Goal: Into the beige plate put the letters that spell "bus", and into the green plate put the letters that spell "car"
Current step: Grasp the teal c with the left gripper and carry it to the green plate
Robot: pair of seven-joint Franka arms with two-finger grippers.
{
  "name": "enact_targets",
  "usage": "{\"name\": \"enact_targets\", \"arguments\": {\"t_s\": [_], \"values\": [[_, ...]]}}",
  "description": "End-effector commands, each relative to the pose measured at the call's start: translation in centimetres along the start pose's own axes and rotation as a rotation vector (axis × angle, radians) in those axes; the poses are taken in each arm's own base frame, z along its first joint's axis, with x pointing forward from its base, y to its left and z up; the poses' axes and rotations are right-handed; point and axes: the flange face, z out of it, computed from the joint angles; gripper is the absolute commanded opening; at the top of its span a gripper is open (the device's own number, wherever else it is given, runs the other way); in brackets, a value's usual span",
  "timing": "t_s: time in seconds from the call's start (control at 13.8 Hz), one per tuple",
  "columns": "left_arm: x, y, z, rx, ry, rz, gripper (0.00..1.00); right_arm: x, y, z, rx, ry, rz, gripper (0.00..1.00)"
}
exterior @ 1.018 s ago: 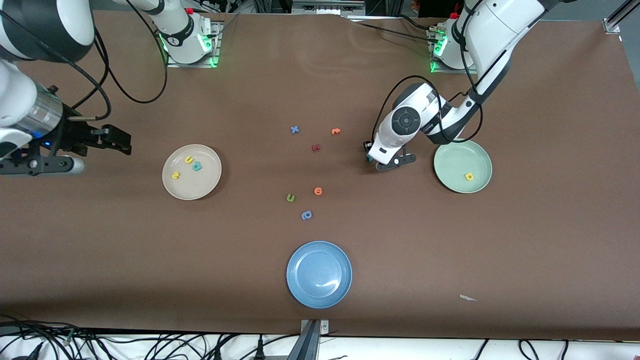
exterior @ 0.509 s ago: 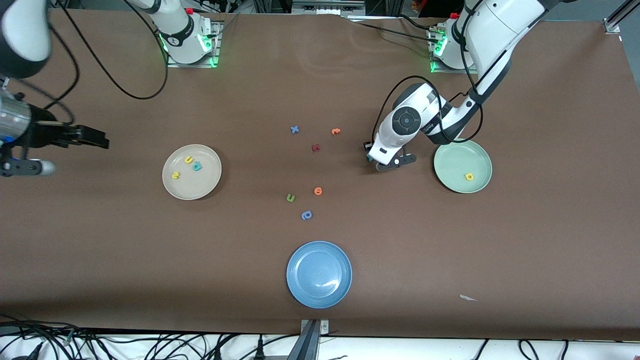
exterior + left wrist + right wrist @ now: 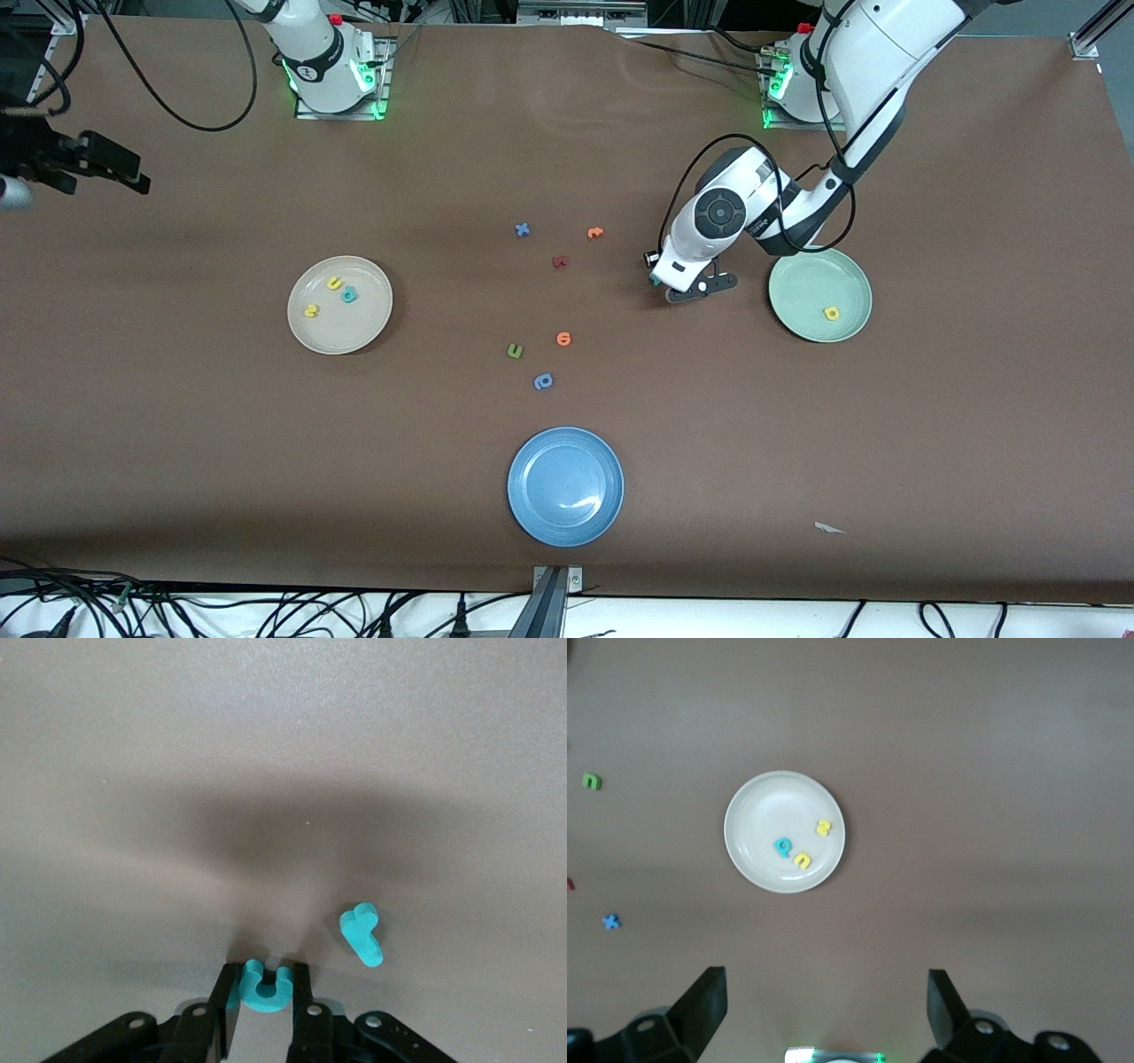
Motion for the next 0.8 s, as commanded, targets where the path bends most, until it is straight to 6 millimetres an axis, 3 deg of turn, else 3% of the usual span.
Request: {"name": "enact_targets", "arguments": {"t_s": [0.0, 0.15, 0.29, 0.58, 0.73], "values": [[1.0, -0.5, -1.7, -0.003, 0.035, 0.008, 0.03, 2.3, -0.4, -0.4, -0.028, 0.021, -0.023, 1.0], [2.8, -1.3, -4.3, -0.015, 0.065, -0.006, 0.03, 2.1, -2.6, -0.7, -0.03, 0.032, -0.057, 1.0], [5.6, -2.6, -7.4, 0.014, 0.058, -0.004, 0.03, 2.1, -3.1, -0.7, -0.031, 0.033, -0.066, 1.0], [12.8, -10.7, -13.2, 0.079, -0.035, 0.016, 0.02, 1.9, -3.5, -0.7, -0.029, 0.041, -0.07, 1.0], [14.9, -14.9, -13.7, 0.077, -0.059, 0.052, 0.02, 2.2, -3.5, -0.8, -0.028, 0.059, -0.07, 1.0]]}}
